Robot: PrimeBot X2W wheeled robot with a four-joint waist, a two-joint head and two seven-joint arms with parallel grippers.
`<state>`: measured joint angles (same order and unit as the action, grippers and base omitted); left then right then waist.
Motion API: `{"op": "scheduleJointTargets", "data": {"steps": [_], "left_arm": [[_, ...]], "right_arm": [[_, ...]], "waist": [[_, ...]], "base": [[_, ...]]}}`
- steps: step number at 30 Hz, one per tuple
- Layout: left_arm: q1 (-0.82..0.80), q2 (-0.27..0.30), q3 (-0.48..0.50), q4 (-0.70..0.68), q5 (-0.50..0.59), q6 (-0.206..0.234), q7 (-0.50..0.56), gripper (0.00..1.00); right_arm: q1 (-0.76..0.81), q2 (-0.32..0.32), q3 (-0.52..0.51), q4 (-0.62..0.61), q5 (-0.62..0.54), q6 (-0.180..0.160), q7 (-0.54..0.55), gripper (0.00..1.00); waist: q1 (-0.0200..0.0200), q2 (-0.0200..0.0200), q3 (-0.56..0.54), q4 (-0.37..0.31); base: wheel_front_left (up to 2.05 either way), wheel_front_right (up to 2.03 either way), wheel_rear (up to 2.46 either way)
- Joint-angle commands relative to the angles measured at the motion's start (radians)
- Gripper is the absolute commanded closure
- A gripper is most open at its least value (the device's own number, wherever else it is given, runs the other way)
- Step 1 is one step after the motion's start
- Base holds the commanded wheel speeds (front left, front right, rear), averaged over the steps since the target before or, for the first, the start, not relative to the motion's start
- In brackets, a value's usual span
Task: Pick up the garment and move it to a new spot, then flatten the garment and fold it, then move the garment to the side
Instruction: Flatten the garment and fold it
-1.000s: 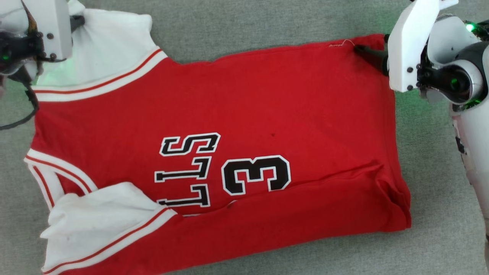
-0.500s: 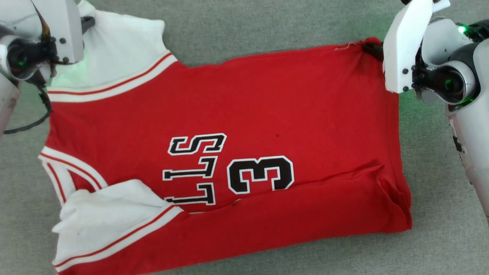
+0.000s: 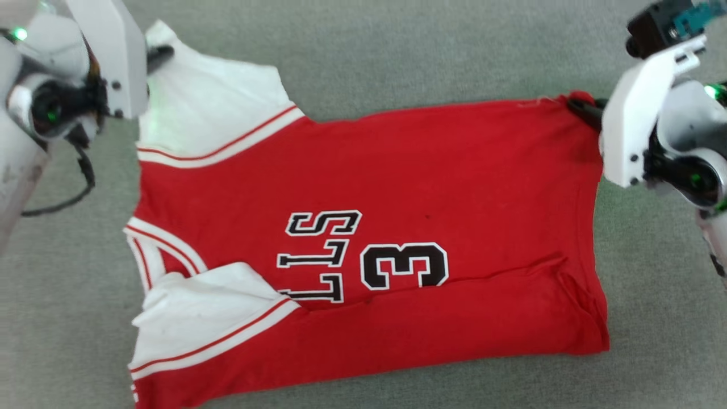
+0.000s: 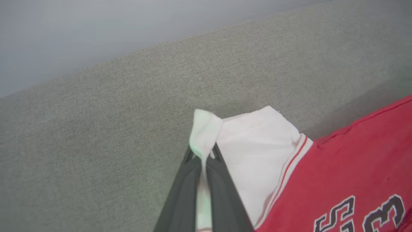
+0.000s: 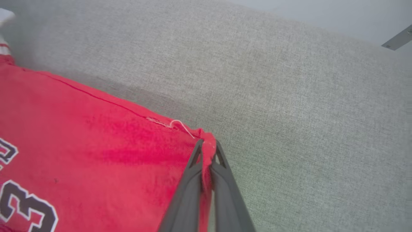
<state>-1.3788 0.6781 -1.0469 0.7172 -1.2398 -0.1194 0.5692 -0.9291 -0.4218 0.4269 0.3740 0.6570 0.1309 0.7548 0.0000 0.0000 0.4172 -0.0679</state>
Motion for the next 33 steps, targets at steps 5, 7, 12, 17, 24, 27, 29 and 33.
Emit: {"op": "scheduleJointTargets", "data": {"steps": [5, 7, 12, 17, 24, 27, 29, 33], "left_arm": [[0.062, 0.050, -0.027, -0.101, 0.017, 0.028, 0.024, 1.00], [0.094, 0.075, -0.040, -0.166, 0.018, 0.054, 0.038, 1.00], [0.187, 0.160, -0.063, -0.387, 0.012, 0.148, 0.062, 1.00], [0.301, 0.246, -0.075, -0.602, -0.018, 0.257, 0.057, 1.00], [0.460, 0.321, -0.106, -0.767, -0.070, 0.349, 0.023, 1.00], [0.516, 0.321, -0.118, -0.777, -0.095, 0.355, 0.000, 1.00], [0.543, 0.309, -0.127, -0.765, -0.105, 0.348, -0.011, 1.00], [0.564, 0.281, -0.134, -0.716, -0.105, 0.328, -0.041, 0.45]], "right_arm": [[0.083, -0.053, 0.006, -0.061, 0.036, 0.000, -0.007, 1.00], [0.121, -0.073, 0.001, -0.090, 0.050, 0.000, -0.003, 1.00], [0.232, -0.121, -0.021, -0.179, 0.079, 0.000, 0.012, 1.00], [0.353, -0.145, -0.061, -0.258, 0.102, 0.000, 0.040, 1.00], [0.509, -0.124, -0.128, -0.319, 0.095, 0.000, 0.081, 1.00], [0.554, -0.107, -0.144, -0.335, 0.083, 0.000, 0.099, 1.00], [0.576, -0.096, -0.151, -0.339, 0.077, 0.000, 0.109, 1.00], [0.592, -0.081, -0.158, -0.349, 0.054, 0.000, 0.110, 0.92]], "waist": [[0.0000, 0.0000, -0.090, 0.050], [0.0000, 0.0000, -0.111, 0.057], [0.0000, 0.0000, -0.145, 0.073], [0.0000, 0.0000, -0.165, 0.079], [0.0000, 0.0000, -0.184, 0.082], [0.0000, 0.0000, -0.190, 0.080], [0.0000, 0.0000, -0.192, 0.079], [0.0000, 0.0000, -0.206, 0.079]], "base": [[0.00, 0.00, 0.00], [0.00, 0.00, 0.00], [0.00, 0.00, 0.00], [0.00, 0.00, 0.00], [0.00, 0.00, 0.00], [0.00, 0.00, 0.00], [0.00, 0.00, 0.00], [0.00, 0.00, 0.00]]}}
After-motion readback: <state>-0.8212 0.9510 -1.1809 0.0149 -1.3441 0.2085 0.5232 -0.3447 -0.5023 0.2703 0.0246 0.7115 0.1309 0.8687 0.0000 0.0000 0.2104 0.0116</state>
